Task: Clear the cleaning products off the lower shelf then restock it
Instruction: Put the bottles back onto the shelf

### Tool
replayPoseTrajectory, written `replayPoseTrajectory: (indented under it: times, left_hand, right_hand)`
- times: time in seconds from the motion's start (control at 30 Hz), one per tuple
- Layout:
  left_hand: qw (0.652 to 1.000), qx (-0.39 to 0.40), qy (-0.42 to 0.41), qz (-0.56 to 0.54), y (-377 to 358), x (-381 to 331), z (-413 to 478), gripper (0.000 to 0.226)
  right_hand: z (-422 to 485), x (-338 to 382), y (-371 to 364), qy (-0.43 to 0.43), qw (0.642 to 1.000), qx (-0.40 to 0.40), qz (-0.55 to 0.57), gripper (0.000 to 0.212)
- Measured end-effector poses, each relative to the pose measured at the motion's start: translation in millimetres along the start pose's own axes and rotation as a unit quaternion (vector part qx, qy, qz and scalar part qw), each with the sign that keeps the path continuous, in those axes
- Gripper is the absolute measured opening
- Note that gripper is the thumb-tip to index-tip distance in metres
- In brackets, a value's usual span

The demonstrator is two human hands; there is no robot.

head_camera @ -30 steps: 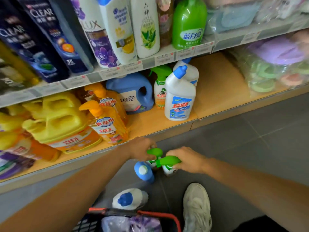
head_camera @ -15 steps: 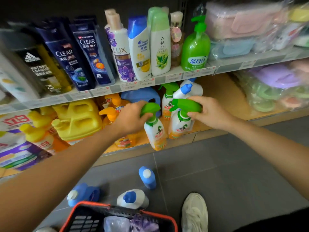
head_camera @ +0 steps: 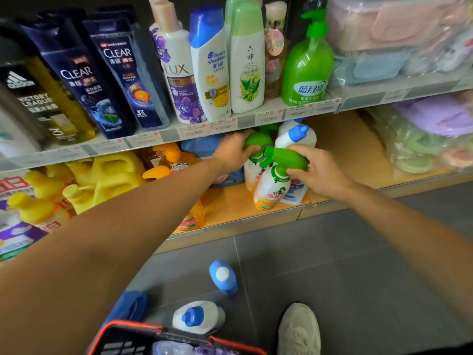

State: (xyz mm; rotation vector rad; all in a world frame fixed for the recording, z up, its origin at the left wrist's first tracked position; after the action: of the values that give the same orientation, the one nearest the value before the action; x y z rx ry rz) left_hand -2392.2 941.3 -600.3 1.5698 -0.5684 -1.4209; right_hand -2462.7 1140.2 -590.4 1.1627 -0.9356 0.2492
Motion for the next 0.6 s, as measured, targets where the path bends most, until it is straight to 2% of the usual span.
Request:
replayPoseTrajectory:
  times: [0.17,0.3,0.4,0.47,0.53,0.57,0.6]
  left_hand:
    - [0.997,0.008,0.029,-0.075,-3,2,13,0.06]
    - [0.973,-0.002,0.062,-0.221,-1,7,-27,0.071]
    - [0.958,-0.034,0.076,-0.275,-3,11,-99,0.066]
    - [0.971,-0.01,0.044,-0.233,-2,18,-153,0.056]
    - [0.986,0.05,0.037,-0.154,1,40,-203,0.042]
    - [0.988,0.094,0.055,-0.107,2,57,-227,0.036]
    - [0.984,0.148,0.085,-0.056,1,77,-250,0.032]
  right_hand:
    - [5,-11,-10,-0.012,1.0,0.003,-0.023,0.046]
    - [13,2,-20,0.031,0.986,-0.057,-0.154,0.053]
    - [8,13,-28,0.039,0.949,-0.114,-0.291,0.059]
    - [-7,22,-36,0.038,0.931,-0.161,-0.325,0.06]
    - [-30,36,-57,0.071,0.933,-0.188,-0.299,0.055]
    - [-42,42,-78,0.096,0.943,-0.164,-0.272,0.051]
    - [-51,44,-103,0.105,0.962,-0.104,-0.23,0.048]
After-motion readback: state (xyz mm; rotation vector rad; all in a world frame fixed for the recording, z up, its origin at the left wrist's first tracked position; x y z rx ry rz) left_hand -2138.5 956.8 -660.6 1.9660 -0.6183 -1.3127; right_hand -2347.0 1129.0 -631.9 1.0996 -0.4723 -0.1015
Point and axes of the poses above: each hand's wrist, its own z-axis towards the middle knuckle, its own y-axis out of the back of the hand, x = y × z, the point moved 6 cm from there along z, towards the middle knuckle, and after that the axes turned 3 degrees about x, right-handed, at the moved point
